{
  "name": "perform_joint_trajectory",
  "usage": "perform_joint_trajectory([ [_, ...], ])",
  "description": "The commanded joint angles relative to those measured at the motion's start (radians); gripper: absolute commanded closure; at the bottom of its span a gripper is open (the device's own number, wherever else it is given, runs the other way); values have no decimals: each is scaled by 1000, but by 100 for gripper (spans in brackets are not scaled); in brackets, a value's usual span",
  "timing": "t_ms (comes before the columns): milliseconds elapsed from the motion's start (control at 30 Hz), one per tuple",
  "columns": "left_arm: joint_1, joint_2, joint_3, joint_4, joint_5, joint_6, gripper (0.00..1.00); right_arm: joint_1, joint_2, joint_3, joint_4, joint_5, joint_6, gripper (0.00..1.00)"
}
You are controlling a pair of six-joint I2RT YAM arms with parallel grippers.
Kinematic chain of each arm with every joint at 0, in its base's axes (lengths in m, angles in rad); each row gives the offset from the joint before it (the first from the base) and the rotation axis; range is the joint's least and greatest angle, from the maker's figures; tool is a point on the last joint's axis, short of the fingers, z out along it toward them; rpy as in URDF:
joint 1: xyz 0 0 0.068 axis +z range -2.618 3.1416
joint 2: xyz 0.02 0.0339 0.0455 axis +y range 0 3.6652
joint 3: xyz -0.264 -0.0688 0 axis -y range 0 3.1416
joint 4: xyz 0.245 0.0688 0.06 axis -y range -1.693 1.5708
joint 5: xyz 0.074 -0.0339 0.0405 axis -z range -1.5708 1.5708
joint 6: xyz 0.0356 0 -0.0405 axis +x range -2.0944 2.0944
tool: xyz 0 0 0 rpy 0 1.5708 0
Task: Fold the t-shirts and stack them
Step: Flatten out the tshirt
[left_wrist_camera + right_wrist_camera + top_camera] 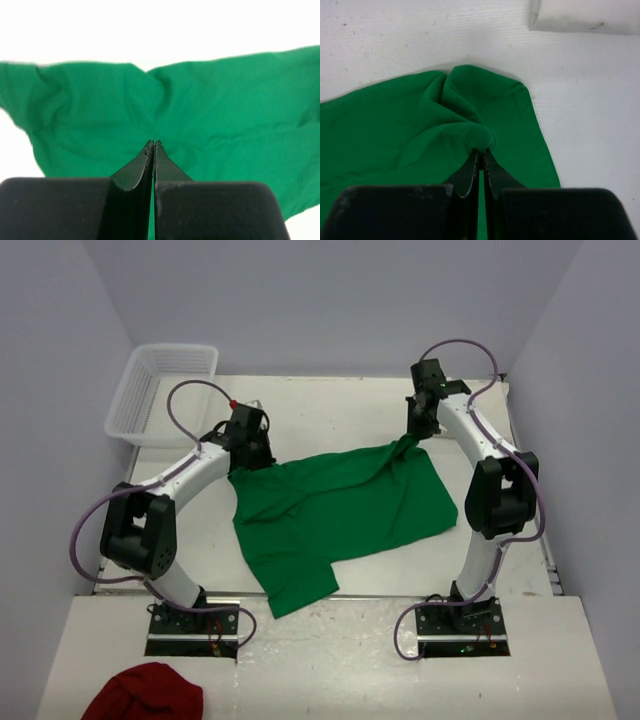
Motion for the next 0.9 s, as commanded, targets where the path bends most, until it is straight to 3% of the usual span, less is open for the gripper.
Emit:
perform_joint_trajectory([
  [0,6,67,95,-38,-20,-5,100,16,-55,-8,16,-24,14,100],
  [167,35,174,125,-98,9,2,100,24,-61,-5,16,-22,18,100],
  [333,35,187,96,-130,21,4,100,27,-74,-11,17,-25,18,100],
  [867,111,285,-8,-62,61,12,100,50,-89,-88,48,-30,15,100],
])
